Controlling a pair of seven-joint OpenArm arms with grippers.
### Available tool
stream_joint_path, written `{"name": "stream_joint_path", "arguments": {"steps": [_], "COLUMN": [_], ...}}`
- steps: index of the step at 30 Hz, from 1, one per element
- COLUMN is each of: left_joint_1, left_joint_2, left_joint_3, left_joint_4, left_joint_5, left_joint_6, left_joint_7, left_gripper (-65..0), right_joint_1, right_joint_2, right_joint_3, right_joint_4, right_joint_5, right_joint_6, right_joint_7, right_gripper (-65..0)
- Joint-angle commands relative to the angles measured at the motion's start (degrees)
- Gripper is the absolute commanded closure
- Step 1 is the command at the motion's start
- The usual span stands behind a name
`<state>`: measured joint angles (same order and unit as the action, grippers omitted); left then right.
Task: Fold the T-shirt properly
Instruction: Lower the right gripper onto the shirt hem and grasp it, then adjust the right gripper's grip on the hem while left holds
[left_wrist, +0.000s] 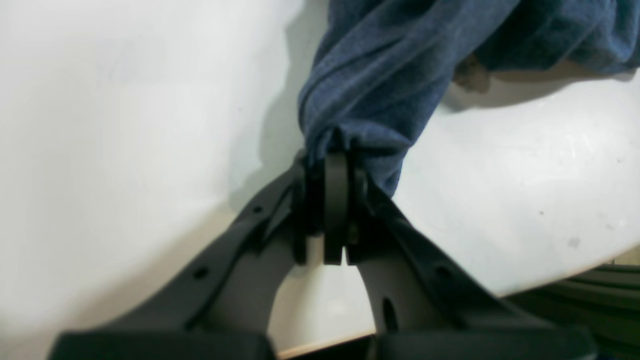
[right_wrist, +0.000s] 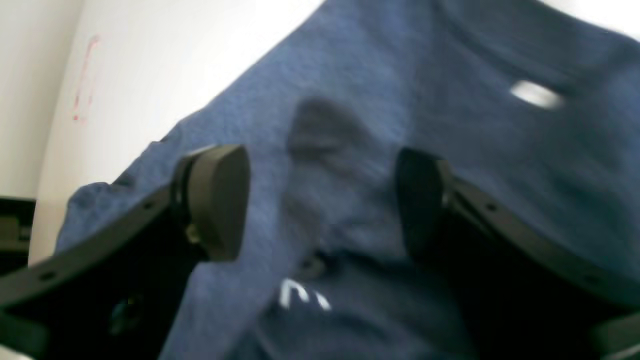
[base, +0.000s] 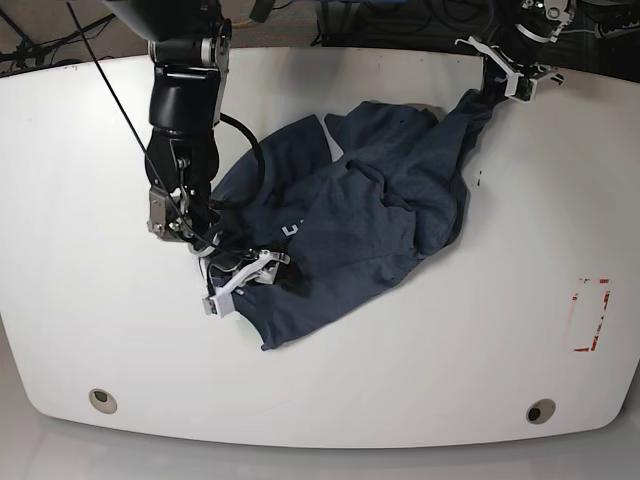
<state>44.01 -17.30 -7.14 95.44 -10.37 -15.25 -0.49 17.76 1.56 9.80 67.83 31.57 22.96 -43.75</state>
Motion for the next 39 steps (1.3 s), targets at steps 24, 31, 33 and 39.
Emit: {"name": "stream_joint_path", "arguments": {"steps": [24,31,33,39], "left_joint_1": [0.96,0.69,0.61,0.61], "left_joint_2": [1.34,1.34,1.34,1.34], "left_joint_3": [-0.29,-0.2,-0.2,-0.2], "left_joint_4": [0.17,0.17,0.17,0.17], "left_joint_5": [0.92,0.92,0.92,0.92], "left_joint_6": [0.34,0.34,0.34,0.34], "left_joint_7": [2.47,2.47,2.47,2.47], "left_gripper": [0.0,0.0,0.0,0.0], "right_joint_1": [7.78,9.19,9.63,11.47], "right_joint_2": [-0.11,-1.78,-1.96,0.06], "right_joint_3": [-0.35,-0.44,-0.44,-0.09], "right_joint_4": [-10.38,-10.38,-10.38,-10.38], "right_joint_5": [1.26,1.17,1.17,-0.85], "right_joint_6": [0.2,0.2,0.12,-4.1], "right_joint_7": [4.14,4.05,4.23,4.67], "right_gripper": [-43.8,-43.8,-43.8,-44.1]}}
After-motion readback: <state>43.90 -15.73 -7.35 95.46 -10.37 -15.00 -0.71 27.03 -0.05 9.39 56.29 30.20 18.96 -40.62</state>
